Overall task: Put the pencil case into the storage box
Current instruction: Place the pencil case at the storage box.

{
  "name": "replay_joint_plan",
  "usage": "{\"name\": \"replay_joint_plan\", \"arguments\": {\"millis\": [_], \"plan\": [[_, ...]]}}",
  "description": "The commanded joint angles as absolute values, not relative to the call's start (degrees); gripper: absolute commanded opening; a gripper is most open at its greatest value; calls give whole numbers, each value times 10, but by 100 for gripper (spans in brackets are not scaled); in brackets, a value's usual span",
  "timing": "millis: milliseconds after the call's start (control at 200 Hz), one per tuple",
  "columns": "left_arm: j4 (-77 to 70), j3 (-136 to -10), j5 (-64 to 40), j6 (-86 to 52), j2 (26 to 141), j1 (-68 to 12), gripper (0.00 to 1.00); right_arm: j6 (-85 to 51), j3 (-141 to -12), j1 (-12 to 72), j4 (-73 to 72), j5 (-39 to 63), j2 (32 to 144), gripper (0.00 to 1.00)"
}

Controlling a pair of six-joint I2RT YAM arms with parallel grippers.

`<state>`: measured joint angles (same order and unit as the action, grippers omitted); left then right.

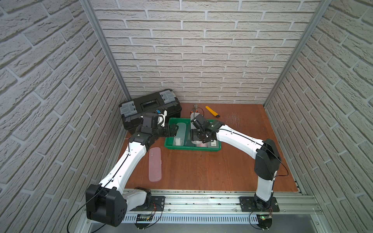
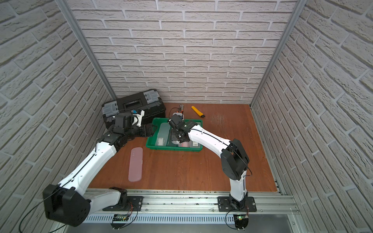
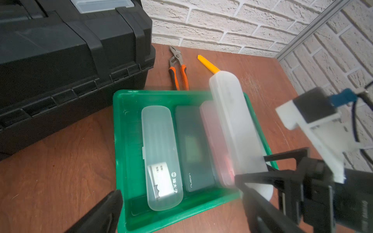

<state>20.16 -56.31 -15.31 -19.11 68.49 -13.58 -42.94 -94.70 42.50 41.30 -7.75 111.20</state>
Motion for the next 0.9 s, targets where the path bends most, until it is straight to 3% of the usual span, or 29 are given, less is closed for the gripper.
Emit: {"name": "replay_joint_plan", "arguments": {"millis": [0, 255, 575, 895], "plan": [[147, -552, -154, -171, 667, -130, 98, -465, -976, 427, 381, -68, 1127, 44], [177, -549, -93, -167, 647, -130, 99, -501, -1018, 428, 390, -73, 1196, 57], [179, -555, -97, -169, 647, -130, 99, -503, -1035, 435, 392, -85, 1209, 86], [180, -552, -88, -169, 643, -130, 99, -443, -1090, 438, 426, -151, 1179, 93]]}}
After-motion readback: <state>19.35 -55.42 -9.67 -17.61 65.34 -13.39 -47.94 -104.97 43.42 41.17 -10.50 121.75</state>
